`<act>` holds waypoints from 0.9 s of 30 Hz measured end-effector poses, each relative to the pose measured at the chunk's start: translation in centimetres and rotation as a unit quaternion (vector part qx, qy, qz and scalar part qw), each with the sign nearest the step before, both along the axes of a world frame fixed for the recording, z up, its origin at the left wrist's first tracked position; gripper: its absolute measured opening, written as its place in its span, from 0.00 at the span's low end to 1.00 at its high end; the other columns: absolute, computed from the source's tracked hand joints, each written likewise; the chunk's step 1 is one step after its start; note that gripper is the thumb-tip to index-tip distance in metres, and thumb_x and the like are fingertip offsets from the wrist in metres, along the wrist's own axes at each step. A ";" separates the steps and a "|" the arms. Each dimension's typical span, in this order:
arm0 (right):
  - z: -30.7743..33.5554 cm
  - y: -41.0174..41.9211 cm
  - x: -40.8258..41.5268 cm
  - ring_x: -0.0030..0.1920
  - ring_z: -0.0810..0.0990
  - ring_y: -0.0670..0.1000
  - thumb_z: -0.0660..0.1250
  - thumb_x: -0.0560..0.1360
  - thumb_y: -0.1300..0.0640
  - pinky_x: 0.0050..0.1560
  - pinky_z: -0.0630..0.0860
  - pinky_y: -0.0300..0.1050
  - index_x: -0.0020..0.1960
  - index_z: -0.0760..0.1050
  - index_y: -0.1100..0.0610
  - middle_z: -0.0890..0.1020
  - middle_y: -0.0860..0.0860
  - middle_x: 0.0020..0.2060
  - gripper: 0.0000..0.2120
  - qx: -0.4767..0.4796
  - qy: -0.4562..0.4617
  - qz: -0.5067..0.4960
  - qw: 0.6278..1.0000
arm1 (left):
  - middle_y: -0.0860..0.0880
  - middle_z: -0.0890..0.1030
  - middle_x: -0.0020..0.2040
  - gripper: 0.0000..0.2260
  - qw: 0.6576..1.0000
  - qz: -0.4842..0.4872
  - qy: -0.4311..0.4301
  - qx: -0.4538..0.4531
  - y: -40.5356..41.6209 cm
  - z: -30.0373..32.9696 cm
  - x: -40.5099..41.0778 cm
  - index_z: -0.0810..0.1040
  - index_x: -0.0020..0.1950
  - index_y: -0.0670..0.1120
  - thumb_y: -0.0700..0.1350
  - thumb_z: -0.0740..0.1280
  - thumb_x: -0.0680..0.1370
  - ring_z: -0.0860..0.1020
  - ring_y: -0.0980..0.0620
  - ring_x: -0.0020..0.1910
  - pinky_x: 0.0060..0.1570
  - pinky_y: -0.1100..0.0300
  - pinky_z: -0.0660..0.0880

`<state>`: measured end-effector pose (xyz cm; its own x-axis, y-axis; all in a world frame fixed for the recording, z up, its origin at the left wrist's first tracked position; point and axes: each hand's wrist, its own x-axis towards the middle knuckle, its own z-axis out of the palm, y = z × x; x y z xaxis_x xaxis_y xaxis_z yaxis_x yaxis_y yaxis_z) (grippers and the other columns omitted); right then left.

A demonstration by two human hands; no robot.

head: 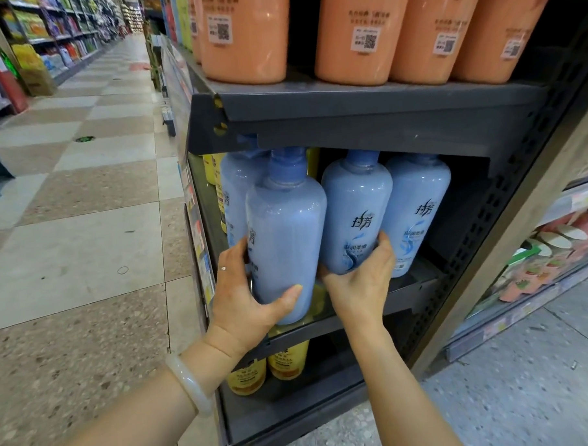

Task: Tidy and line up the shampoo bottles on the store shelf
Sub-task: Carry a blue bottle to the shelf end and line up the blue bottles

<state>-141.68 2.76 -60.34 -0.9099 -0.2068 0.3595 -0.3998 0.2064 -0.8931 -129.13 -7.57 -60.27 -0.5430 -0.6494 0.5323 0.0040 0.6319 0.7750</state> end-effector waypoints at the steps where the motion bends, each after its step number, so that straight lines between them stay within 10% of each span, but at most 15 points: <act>1: -0.1 0.4 -0.5 0.58 0.76 0.53 0.80 0.53 0.52 0.55 0.76 0.55 0.64 0.64 0.52 0.75 0.52 0.56 0.44 -0.009 -0.011 0.019 1.000 | 0.53 0.68 0.56 0.38 1.000 0.006 -0.006 0.008 0.2 -0.1 0.0 0.66 0.65 0.49 0.63 0.70 0.59 0.71 0.55 0.56 0.55 0.60 0.73; 7: -0.1 3.2 -1.7 0.55 0.75 0.33 0.80 0.58 0.58 0.56 0.72 0.38 0.62 0.60 0.42 0.73 0.34 0.55 0.41 0.000 -0.045 0.149 0.988 | 0.50 0.69 0.57 0.40 0.999 0.017 -0.010 0.038 0.7 -0.2 0.1 0.67 0.65 0.47 0.64 0.70 0.58 0.72 0.51 0.57 0.53 0.61 0.73; 14: -0.4 2.7 -0.7 0.61 0.71 0.51 0.80 0.55 0.50 0.60 0.72 0.52 0.65 0.63 0.53 0.71 0.51 0.58 0.43 0.055 0.002 0.104 0.993 | 0.51 0.69 0.57 0.38 0.998 0.010 0.004 0.063 0.7 -0.5 -0.1 0.64 0.63 0.54 0.63 0.71 0.57 0.74 0.48 0.54 0.48 0.58 0.75; 27: -0.3 2.4 -0.9 0.55 0.75 0.51 0.79 0.55 0.49 0.55 0.75 0.53 0.55 0.64 0.48 0.75 0.48 0.53 0.35 0.030 -0.001 0.093 0.995 | 0.52 0.67 0.56 0.39 0.999 0.038 -0.027 0.026 1.5 0.2 0.0 0.65 0.64 0.49 0.64 0.69 0.58 0.70 0.53 0.55 0.53 0.58 0.72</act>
